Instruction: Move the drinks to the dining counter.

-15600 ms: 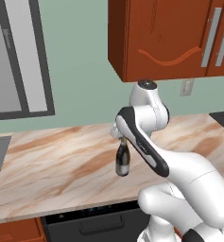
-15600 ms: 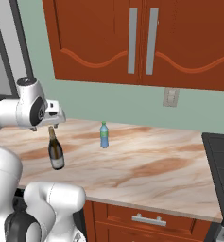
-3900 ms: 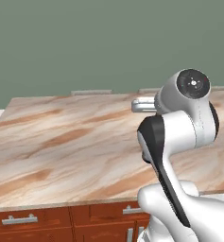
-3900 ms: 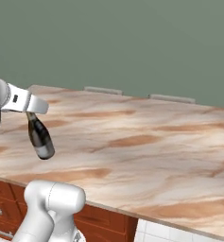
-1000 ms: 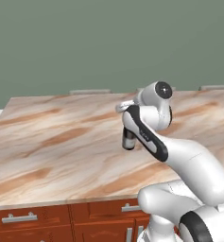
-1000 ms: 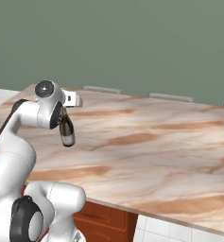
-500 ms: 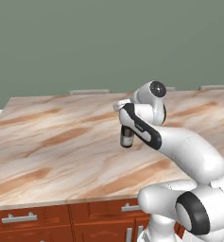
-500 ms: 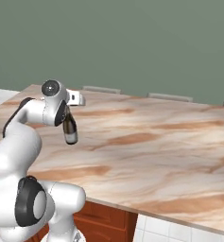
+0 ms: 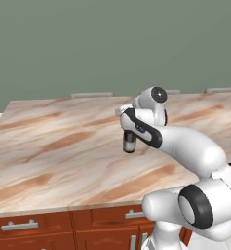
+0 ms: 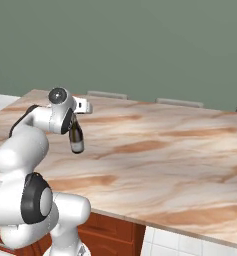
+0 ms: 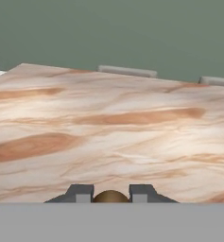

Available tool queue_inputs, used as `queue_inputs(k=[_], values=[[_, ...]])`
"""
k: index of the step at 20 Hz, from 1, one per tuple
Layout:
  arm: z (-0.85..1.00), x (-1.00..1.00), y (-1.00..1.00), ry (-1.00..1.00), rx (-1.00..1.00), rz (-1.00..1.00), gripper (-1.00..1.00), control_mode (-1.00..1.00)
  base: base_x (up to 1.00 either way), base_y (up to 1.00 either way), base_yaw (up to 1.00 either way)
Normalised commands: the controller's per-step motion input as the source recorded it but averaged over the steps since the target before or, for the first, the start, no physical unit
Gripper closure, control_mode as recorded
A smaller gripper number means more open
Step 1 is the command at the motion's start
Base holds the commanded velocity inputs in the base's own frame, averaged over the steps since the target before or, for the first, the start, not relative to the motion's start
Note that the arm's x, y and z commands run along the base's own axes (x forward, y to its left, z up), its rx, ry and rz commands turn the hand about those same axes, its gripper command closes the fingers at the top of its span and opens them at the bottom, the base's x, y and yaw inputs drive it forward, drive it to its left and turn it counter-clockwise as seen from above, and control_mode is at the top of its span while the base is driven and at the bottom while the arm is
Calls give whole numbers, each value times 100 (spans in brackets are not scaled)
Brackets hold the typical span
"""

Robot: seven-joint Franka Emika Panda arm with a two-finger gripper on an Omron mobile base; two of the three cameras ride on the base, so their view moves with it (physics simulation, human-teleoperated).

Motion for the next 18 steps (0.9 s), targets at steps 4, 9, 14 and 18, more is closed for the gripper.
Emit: queue_inputs(k=[4, 9, 14, 18], values=[[-19, 12, 0, 0, 0, 0, 100, -100, 0, 0, 0], [-22, 9, 0, 0, 0, 0, 100, -100, 0, 0, 0], [-22, 15, 0, 0, 0, 0, 100, -100, 0, 0, 0], [-23, 13, 0, 0, 0, 0, 100, -100, 0, 0, 0]])
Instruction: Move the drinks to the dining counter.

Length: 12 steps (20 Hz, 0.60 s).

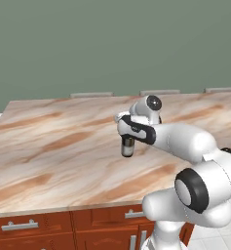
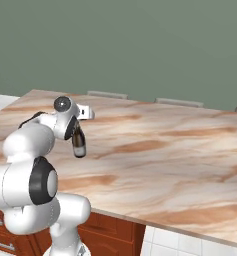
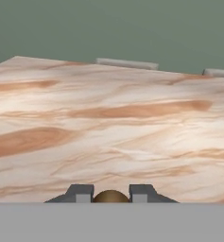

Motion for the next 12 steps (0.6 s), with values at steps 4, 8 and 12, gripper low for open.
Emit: queue_inputs(k=[4, 8, 12], values=[[-21, 16, 0, 0, 0, 0, 100, -100, 0, 0, 0], [-24, 14, 0, 0, 0, 0, 100, -100, 0, 0, 0], [-25, 15, 0, 0, 0, 0, 100, -100, 0, 0, 0]])
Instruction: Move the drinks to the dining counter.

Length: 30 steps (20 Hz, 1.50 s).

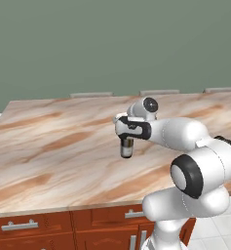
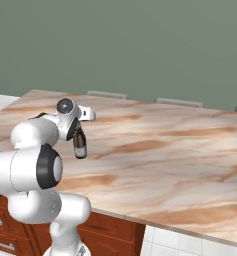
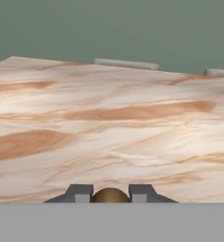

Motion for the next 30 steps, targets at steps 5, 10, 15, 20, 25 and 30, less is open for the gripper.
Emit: queue_inputs(k=[5, 10, 15, 20, 25, 30], values=[[-25, 10, 0, 0, 0, 0, 100, -100, 0, 0, 0], [-24, 0, 0, 0, 0, 0, 100, -100, 0, 0, 0], [-21, -2, 0, 0, 0, 0, -100, -100, 0, 0, 0], [-13, 0, 0, 0, 0, 0, -100, -100, 0, 0, 0], [-4, 0, 0, 0, 0, 0, -100, -100, 0, 0, 0], [3, -3, 0, -2, 0, 0, -100, -100, 0, 0, 0]])
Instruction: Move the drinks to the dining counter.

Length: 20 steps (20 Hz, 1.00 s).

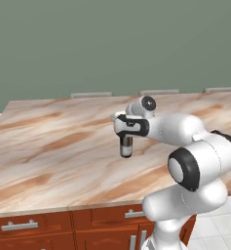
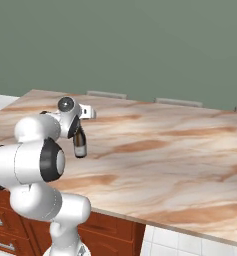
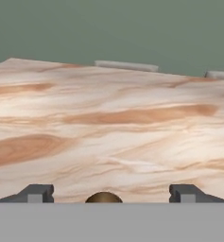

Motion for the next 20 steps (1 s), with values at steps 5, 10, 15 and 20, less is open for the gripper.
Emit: queue_inputs(k=[5, 10, 15, 20], values=[[59, -39, 0, -8, 0, 0, -100, -100, 0, 0, 0], [64, -40, 0, 0, 0, 0, -100, -100, 0, 0, 0], [59, -46, 0, 4, 0, 0, -100, -100, 0, 0, 0], [58, -56, 0, 21, -1, 0, -100, -100, 0, 0, 0]])
